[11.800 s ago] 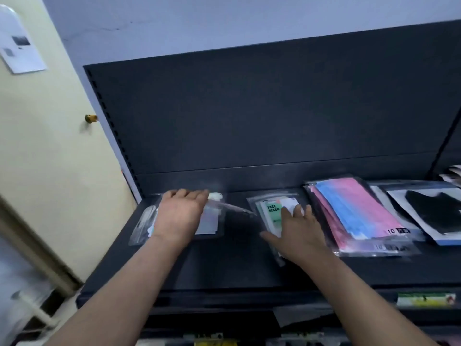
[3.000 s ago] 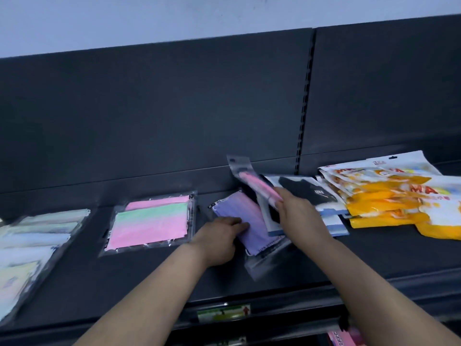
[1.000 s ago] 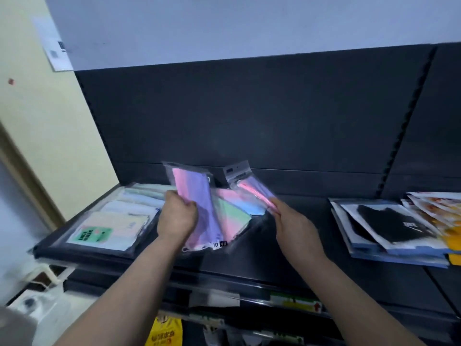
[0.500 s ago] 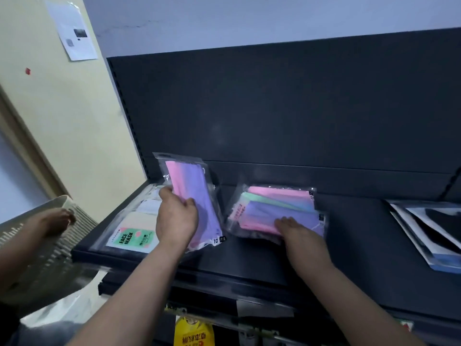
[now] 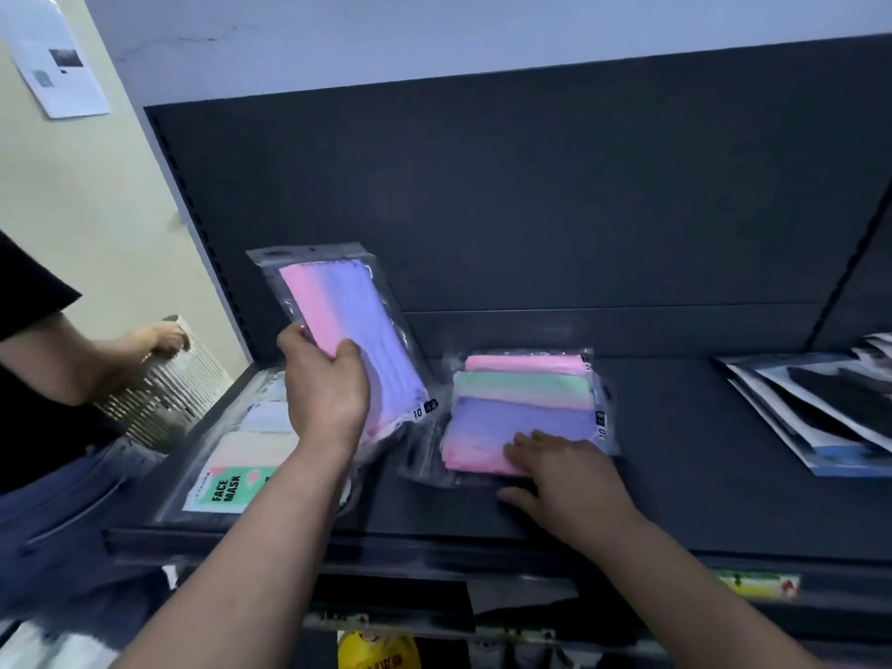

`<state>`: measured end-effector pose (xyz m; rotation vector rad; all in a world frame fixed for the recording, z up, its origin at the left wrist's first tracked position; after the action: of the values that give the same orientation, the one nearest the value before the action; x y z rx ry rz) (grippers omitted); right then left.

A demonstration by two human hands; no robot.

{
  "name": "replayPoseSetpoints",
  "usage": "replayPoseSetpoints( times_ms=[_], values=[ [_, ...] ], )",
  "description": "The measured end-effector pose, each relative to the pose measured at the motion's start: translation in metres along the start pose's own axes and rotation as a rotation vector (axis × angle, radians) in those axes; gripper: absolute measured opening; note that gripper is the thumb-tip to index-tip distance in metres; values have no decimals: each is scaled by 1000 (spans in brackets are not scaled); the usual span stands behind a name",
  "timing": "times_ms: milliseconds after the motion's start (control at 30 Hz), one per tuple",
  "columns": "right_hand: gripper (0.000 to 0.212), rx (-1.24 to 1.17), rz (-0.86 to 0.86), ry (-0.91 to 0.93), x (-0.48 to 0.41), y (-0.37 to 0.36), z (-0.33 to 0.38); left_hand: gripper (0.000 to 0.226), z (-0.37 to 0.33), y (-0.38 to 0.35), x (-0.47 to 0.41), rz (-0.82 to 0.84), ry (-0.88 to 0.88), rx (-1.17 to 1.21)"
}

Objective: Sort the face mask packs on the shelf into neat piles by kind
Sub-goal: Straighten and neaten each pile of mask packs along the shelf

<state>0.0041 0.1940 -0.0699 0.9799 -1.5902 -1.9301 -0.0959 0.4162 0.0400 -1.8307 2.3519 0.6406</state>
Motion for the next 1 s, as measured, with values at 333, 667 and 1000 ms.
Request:
replayPoseSetpoints(
  times_ms=[333, 667, 1000],
  values=[
    [32, -728, -247, -382, 17, 41, -64, 15, 20, -69, 66, 269, 458, 482],
    [45, -1385, -158, -740, 34, 29, -106, 35, 24, -92, 116, 323, 654, 629],
    [89, -350, 81, -520, 35, 41, -105, 57, 44, -66, 120, 607, 124, -622]
  ],
)
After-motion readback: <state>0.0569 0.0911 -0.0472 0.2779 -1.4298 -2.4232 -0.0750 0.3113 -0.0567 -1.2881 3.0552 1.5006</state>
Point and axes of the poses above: each hand's wrist, its own x-axis away from the middle knuckle, its own y-axis out of the back of the hand, z = x × y, the point moved 7 cm from there along -x, towards the middle knuckle, and after that the axes turned 3 degrees about -z, right-handed, at the moved point
